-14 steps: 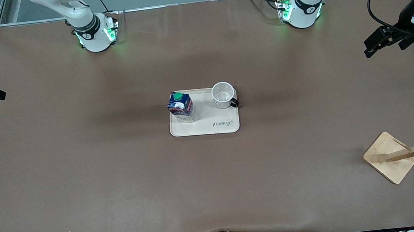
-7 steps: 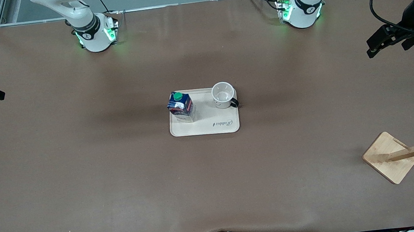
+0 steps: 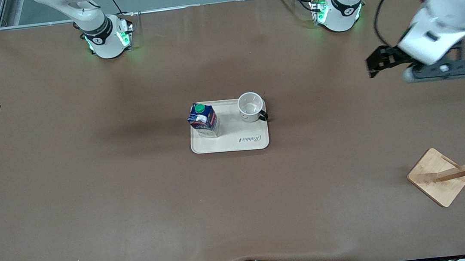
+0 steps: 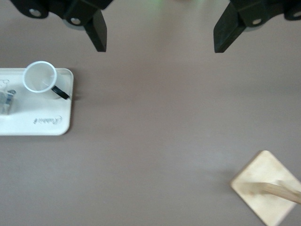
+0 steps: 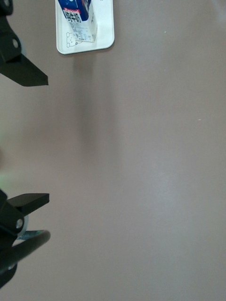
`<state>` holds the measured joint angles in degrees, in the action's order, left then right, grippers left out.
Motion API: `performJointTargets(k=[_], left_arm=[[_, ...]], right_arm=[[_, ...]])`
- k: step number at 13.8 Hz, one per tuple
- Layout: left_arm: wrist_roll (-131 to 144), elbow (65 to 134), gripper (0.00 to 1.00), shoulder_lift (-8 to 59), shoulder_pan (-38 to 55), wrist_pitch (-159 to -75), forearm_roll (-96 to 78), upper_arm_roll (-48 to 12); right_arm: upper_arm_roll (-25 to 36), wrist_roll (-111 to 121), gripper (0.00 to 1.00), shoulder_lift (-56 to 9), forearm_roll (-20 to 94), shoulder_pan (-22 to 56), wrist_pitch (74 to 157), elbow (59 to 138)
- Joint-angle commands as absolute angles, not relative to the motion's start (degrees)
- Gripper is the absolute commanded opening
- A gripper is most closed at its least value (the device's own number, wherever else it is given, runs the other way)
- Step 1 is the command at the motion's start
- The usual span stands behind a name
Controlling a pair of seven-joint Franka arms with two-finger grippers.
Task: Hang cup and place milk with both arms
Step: 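Reach the left gripper to the white mug rim and grasp it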
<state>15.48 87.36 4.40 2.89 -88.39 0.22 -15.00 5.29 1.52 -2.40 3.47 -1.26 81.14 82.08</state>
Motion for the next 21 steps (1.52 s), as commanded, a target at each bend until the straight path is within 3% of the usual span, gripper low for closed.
performJointTargets(k=[1, 14, 21], left_arm=[[25.96, 91.12, 1.0, 5.8, 6.84, -93.92, 0.17, -17.4], [61.41, 117.23, 1.0, 11.86, 24.6, -129.96, 0.53, -18.11], [79.17, 118.3, 1.0, 21.96, 29.09, -137.88, 7.2, -18.11]], right_arm=[[4.83, 2.02, 1.0, -3.51, 4.04, -2.55, 80.24, 82.18], [4.57, 2.02, 1.0, -7.64, 2.81, -1.4, 81.81, 81.74], [4.48, 2.02, 1.0, -8.0, 3.6, -1.32, 86.13, 81.74]])
